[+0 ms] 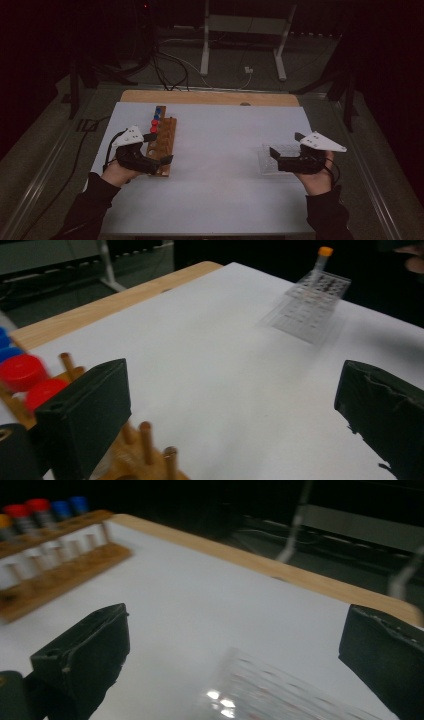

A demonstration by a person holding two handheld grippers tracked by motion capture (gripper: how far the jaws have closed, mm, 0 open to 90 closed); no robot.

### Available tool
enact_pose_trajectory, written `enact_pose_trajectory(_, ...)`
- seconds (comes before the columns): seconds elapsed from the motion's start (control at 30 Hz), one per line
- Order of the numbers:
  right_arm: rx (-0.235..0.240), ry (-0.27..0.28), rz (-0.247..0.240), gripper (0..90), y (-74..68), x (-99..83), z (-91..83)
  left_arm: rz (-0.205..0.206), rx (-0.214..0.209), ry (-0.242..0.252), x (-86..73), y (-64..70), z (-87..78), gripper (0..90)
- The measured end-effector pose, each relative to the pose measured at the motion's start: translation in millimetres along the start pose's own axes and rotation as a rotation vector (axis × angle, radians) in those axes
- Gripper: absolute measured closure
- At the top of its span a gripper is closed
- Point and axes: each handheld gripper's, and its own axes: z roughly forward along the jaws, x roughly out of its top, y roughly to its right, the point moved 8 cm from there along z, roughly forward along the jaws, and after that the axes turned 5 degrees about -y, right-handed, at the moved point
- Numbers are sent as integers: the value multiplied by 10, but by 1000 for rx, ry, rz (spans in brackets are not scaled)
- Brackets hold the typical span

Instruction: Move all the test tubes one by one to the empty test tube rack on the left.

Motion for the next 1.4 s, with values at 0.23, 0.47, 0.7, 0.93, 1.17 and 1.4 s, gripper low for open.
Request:
enact_pose_trajectory(0.23,-96,-36,61,0,418,-165,2,11,-18,11,11,58,12,23)
enact_pose_trajectory(0.47,-167,-91,90,34,687,-373,73,14,-45,20,23,96,5,23)
enact_pose_trajectory(0.7,-191,-150,140,156,862,-569,170,15,-49,13,19,108,14,24)
enact_pose_trajectory(0.93,-206,-190,170,343,948,-694,252,17,-39,5,11,103,25,23)
enact_pose_trajectory(1.17,-227,-214,189,575,1016,-758,301,10,-36,4,8,91,28,23)
enact_pose_trajectory(1.4,-235,-208,187,729,1033,-751,297,10,-32,5,11,90,29,24)
